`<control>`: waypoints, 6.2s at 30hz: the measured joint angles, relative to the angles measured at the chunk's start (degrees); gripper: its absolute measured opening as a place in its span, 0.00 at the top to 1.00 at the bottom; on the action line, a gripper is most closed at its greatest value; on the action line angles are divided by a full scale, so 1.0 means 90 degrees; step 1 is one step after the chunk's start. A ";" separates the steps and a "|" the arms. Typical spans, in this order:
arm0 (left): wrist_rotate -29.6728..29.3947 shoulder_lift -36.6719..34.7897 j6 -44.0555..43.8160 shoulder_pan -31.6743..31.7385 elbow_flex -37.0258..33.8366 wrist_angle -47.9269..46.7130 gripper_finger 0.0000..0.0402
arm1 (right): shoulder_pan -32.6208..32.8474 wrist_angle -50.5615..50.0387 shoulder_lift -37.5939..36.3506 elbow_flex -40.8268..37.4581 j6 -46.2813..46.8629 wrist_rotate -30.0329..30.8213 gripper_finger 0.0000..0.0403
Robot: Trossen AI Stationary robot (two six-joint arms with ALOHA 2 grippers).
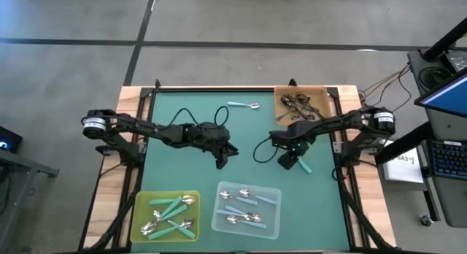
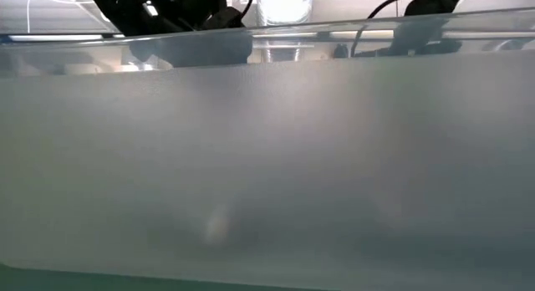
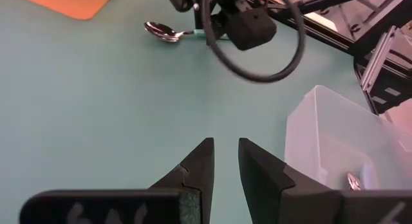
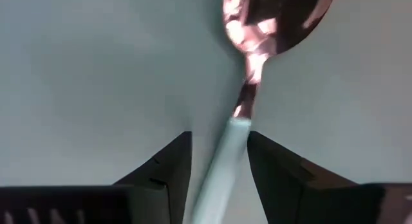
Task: Sort silverware by color (type)
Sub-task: Put the green spoon into the yellow bin, then put the blue spoon into the transparent bin
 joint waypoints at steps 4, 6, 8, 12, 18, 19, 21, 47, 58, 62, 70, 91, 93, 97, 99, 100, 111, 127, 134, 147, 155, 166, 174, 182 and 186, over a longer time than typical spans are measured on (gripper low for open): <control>-0.0002 0.0000 -0.0002 -0.0007 0.0000 0.0001 0.86 | -0.0045 0.0002 0.0267 -0.0014 -0.0287 0.0155 0.67; -0.0002 0.0000 -0.0002 -0.0015 0.0000 0.0001 0.86 | -0.0047 0.0009 0.0425 -0.0010 -0.0392 0.0177 0.69; 0.0000 0.0000 -0.0004 -0.0017 0.0000 0.0006 0.86 | -0.0053 0.0051 0.0553 -0.0019 -0.0395 0.0144 0.72; 0.0000 0.0000 -0.0007 -0.0034 0.0000 0.0006 0.86 | -0.0052 0.0152 0.0694 -0.0024 -0.0399 0.0045 0.88; 0.0000 0.0000 0.0197 -0.0053 0.0000 -0.0247 0.86 | -0.0052 0.0126 0.0420 0.0124 -0.0439 0.0029 0.93; -0.0005 0.0000 0.0262 -0.0053 0.0000 -0.0377 0.86 | -0.0051 0.0140 0.0311 0.0170 -0.0445 0.0052 0.93; -0.0064 0.0000 0.0356 -0.0053 0.0000 -0.0537 0.86 | -0.0034 0.0628 0.0073 0.0325 -0.0430 0.0368 0.93; -0.1615 0.0017 0.1462 -0.0058 -0.0002 0.1296 0.86 | 0.0655 0.6850 -0.0983 0.0435 -0.2711 0.2482 0.93; -0.1732 0.0024 0.1843 -0.0049 0.0066 0.1307 0.74 | 0.0655 0.6901 -0.0976 0.0435 -0.2813 0.2437 0.93; -0.1913 0.0022 0.1838 -0.0054 0.0203 0.1258 0.66 | 0.0691 0.7002 -0.0976 0.0435 -0.2873 0.2375 0.93; -0.2047 0.0022 0.1715 -0.0039 0.0422 0.1207 0.63 | 0.0745 0.7152 -0.0973 0.0440 -0.2986 0.2227 0.93; -0.2040 0.0017 0.1879 0.0051 0.0796 0.0148 0.88 | 0.0849 0.7246 -0.0995 0.0484 -0.3316 0.2236 0.74; -0.2066 0.0017 0.1958 0.0101 0.0938 -0.0203 0.88 | 0.0851 0.7155 -0.1026 0.0486 -0.3243 0.2222 0.64; -0.2108 0.0008 0.1959 0.0214 0.1222 -0.1300 0.88 | 0.0854 0.6552 -0.1397 0.0486 -0.2915 0.2199 0.51; -0.2107 -0.0041 0.1874 0.0222 0.1337 -0.2029 0.88 | 0.0854 0.5954 -0.1728 0.0486 -0.2750 0.2201 0.47; -0.2073 -0.0090 0.1798 0.0210 0.1383 -0.2434 0.88 | 0.0854 0.5611 -0.1918 0.0486 -0.2635 0.2203 0.47; -0.1373 -0.1398 0.0130 -0.1158 0.1464 -0.6768 0.88 | 0.0849 0.3909 -0.2400 0.0442 -0.1823 0.2294 0.49; -0.0809 -0.2195 -0.4761 -0.5766 0.1460 -0.7253 0.83 | 0.0834 0.4084 -0.0595 0.0430 -0.1817 0.2297 0.51; -0.0840 -0.2011 -0.5614 -0.5930 0.1457 -0.7423 0.73 | 0.0834 0.4188 -0.0110 0.0525 -0.1819 0.2296 0.51; -0.2298 -0.2052 -0.3934 -0.5541 0.1455 -0.7899 0.71 | -0.0556 0.4128 0.0441 0.1631 -0.2327 0.2663 0.51; -0.2649 -0.2055 -0.2930 -0.5019 0.1455 -0.7966 0.71 | -0.2123 0.2069 0.2002 0.3541 -0.3456 -0.0016 0.51; -0.3398 -0.2055 -0.2546 -0.4974 0.1452 -0.8274 0.71 | -0.2661 0.0733 0.3457 0.5697 -0.4436 -0.0038 0.51; -0.3632 -0.2059 -0.2207 -0.4954 0.1452 -0.8345 0.71 | -0.2834 0.0745 0.4110 0.6503 -0.5010 -0.0043 0.51; -0.3868 -0.2086 -0.2074 -0.4911 0.1452 -0.8497 0.71 | -0.3050 0.0130 0.5102 0.7721 -0.5177 -0.0064 0.51; -0.3895 -0.2096 -0.2074 -0.4908 0.1452 -0.8521 0.71 | -0.3146 -0.0481 0.5511 0.8323 -0.5283 -0.0062 0.51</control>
